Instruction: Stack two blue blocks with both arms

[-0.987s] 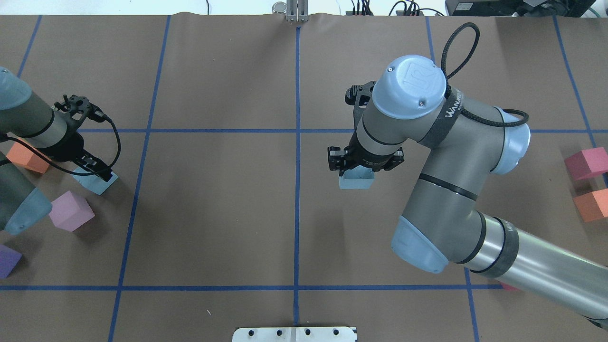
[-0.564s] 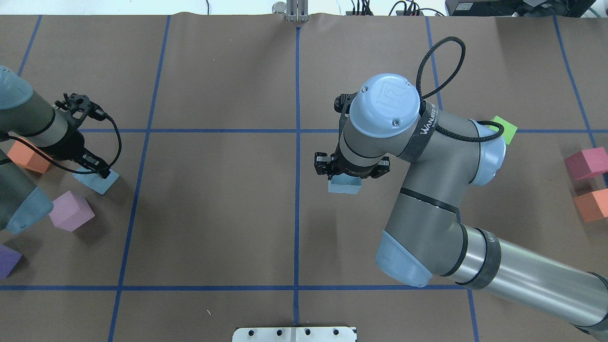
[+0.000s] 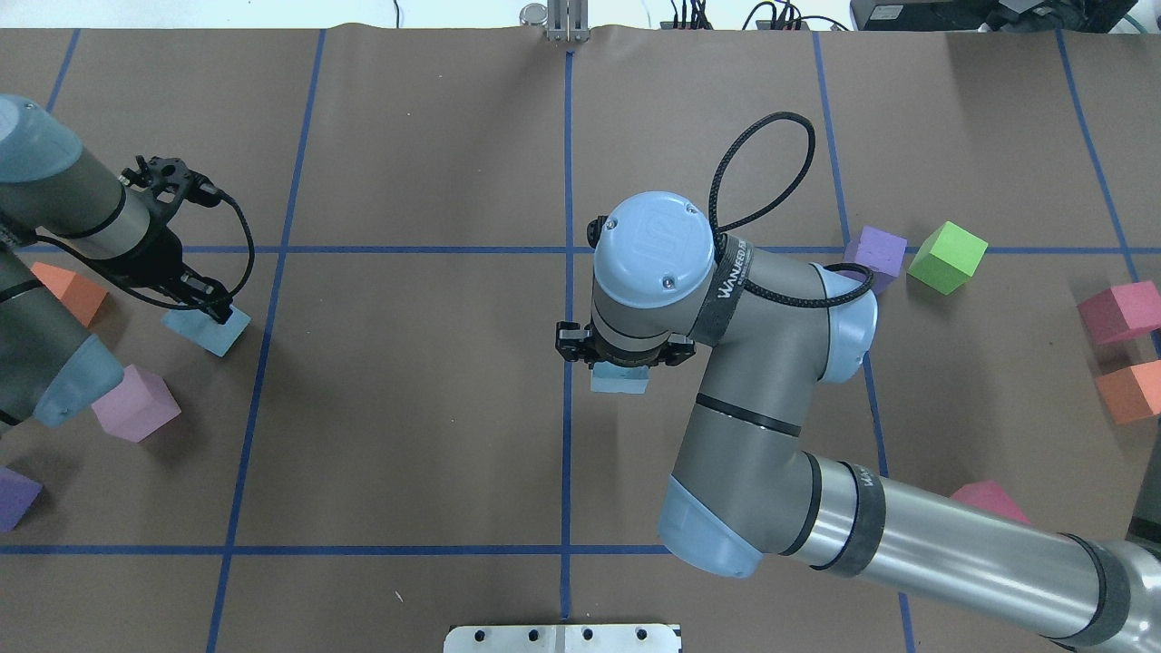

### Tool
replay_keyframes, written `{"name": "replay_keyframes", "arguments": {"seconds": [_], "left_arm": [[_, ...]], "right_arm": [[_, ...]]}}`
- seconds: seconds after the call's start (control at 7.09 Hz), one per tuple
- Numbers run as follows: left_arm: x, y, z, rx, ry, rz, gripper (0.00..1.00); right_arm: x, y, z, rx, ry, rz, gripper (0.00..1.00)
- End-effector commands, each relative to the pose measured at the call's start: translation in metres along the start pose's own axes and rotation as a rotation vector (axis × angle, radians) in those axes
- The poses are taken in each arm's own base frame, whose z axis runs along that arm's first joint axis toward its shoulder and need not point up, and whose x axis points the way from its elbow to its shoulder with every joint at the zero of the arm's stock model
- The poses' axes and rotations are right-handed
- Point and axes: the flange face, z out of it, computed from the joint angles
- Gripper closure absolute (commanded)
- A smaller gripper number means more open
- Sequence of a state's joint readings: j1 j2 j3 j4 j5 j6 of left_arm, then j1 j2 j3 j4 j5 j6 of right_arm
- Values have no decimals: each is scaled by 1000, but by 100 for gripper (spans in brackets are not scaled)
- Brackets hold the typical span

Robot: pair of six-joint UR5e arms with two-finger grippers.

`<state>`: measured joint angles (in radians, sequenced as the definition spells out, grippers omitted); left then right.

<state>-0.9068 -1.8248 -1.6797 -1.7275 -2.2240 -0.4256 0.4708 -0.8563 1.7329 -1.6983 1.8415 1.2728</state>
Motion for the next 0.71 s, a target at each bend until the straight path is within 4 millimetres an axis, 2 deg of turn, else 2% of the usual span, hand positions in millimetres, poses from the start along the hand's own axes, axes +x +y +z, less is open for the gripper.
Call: {"name": "replay_keyframes", "arguments": {"seconds": [0.0, 0.14, 0.28, 0.56], "left_arm": [[27, -32, -51, -19, -2, -71, 44], [42, -44, -75, -30, -12, -105, 44], [54, -49, -85, -28, -3, -168, 44], [73, -58, -96, -27, 46, -264, 44]], "right_arm": [[-5, 6, 30, 4, -4, -30, 47], [-8, 10, 40, 6, 3, -36, 47], [-16, 16, 42, 6, -5, -37, 47], [-36, 11, 42, 16, -7, -37, 47]]}}
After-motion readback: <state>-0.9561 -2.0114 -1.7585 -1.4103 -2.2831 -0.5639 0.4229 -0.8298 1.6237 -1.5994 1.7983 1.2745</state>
